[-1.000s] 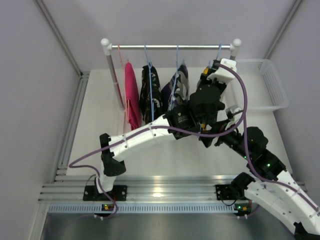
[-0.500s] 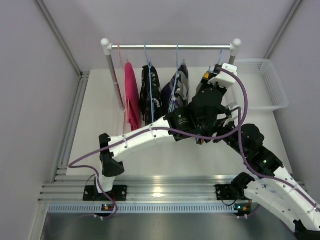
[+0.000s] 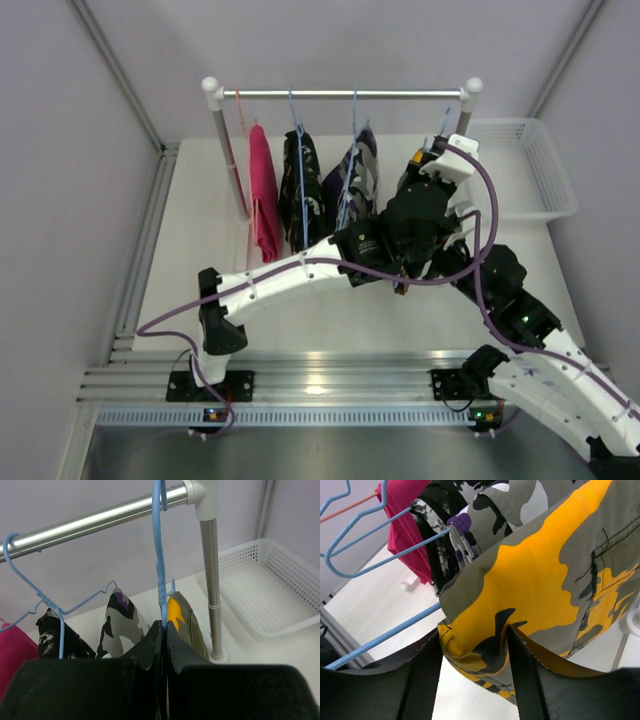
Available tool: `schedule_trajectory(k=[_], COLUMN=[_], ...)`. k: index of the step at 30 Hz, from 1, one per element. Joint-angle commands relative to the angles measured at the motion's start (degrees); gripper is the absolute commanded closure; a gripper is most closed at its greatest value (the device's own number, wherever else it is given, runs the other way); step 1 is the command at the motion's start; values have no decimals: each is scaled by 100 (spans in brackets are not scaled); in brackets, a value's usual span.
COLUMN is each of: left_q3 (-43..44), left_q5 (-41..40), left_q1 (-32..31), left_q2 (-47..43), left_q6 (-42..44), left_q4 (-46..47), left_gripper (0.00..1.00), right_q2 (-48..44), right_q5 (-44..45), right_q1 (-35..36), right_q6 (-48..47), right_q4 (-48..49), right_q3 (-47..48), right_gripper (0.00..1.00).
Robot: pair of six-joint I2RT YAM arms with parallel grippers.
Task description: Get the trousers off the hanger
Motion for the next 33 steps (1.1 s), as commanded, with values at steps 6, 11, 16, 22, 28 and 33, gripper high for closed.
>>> schedule_trajectory(k=[6, 11, 16, 22, 28, 33], left_q3=[-28, -107, -370, -634, -1039, -1214], left_q5=[24, -11, -20, -64, -99, -134], left_q1=[-80, -89, -115, -124, -124, -124], left_q2=[-647, -700, -867, -1007, -1131, -1104], left_q6=[-45, -18, -97, -203, -414, -493], left_q4=[695, 677, 677, 624, 616, 607], left_gripper=[100, 100, 100, 100, 100, 100], right_q2=[-36, -124, -194, -212, -194, -203], right_q5=[247, 352, 405, 308, 264, 203], right_q1=[128, 128, 120, 128, 128, 120], right_q6=[-72, -134, -152, -152, -222, -257], right_q4=[471, 384, 331, 401, 348, 269], right_q3=[197, 241, 276, 373, 592, 751], right_gripper=[65, 81, 100, 100, 100, 100])
